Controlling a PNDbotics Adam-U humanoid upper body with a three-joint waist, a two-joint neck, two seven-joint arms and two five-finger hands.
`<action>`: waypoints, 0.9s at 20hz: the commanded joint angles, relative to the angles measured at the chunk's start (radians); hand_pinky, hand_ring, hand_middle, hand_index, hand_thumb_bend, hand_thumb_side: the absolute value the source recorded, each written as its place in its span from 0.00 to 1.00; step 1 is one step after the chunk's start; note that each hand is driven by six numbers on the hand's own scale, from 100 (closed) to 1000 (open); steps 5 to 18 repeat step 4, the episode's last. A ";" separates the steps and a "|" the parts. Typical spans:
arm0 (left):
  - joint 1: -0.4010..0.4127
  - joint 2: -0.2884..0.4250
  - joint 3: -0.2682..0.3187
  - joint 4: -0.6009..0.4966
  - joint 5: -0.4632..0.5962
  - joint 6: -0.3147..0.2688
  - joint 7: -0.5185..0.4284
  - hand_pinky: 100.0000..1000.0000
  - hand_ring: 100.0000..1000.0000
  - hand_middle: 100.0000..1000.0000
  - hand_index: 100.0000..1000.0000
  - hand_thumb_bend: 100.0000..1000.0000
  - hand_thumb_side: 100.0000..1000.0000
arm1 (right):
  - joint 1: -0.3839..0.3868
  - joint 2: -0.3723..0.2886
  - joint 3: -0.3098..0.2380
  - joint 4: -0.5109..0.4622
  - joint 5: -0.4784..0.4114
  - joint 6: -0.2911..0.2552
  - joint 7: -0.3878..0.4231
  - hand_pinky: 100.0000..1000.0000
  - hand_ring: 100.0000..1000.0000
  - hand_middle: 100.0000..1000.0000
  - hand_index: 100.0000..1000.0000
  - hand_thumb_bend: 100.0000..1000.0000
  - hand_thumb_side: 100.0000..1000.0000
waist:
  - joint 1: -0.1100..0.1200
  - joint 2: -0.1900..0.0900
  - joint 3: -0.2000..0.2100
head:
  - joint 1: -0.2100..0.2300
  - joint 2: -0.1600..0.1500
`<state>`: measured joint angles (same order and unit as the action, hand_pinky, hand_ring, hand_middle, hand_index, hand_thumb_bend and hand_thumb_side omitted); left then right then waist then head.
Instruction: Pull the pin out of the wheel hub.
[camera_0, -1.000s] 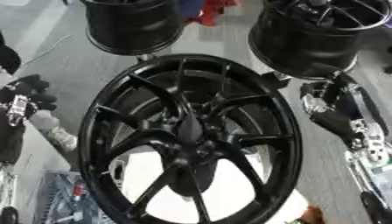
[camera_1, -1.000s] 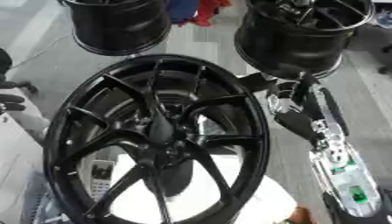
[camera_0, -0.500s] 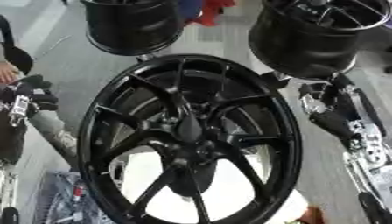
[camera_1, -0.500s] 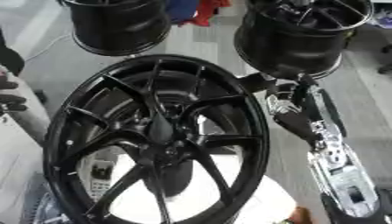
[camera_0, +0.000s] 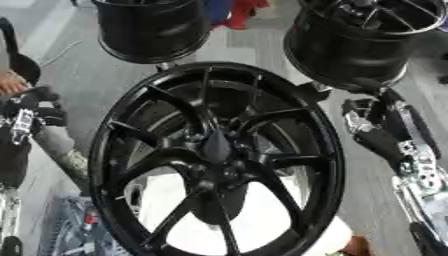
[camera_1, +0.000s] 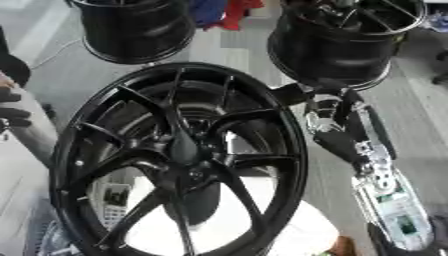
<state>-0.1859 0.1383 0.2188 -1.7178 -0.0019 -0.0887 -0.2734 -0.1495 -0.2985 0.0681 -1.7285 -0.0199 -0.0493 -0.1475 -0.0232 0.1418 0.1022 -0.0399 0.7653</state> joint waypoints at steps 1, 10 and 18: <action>-0.008 0.005 -0.003 -0.008 -0.005 0.000 -0.001 0.58 0.59 0.66 0.78 0.00 0.66 | -0.002 -0.020 -0.016 -0.007 0.000 -0.003 -0.011 0.62 0.62 0.70 0.81 0.05 0.08 | 0.002 -0.013 -0.003 | -0.002 0.005; -0.008 0.006 -0.003 -0.008 -0.005 -0.001 -0.003 0.58 0.59 0.66 0.78 0.00 0.66 | 0.004 -0.021 -0.017 -0.003 -0.002 -0.003 -0.012 0.62 0.62 0.70 0.81 0.06 0.08 | 0.002 -0.014 -0.001 | -0.001 0.005; -0.008 0.006 -0.003 -0.008 -0.005 -0.001 -0.003 0.58 0.59 0.66 0.78 0.00 0.66 | 0.004 -0.021 -0.017 -0.003 -0.002 -0.003 -0.012 0.62 0.62 0.70 0.81 0.06 0.08 | 0.002 -0.014 -0.001 | -0.001 0.005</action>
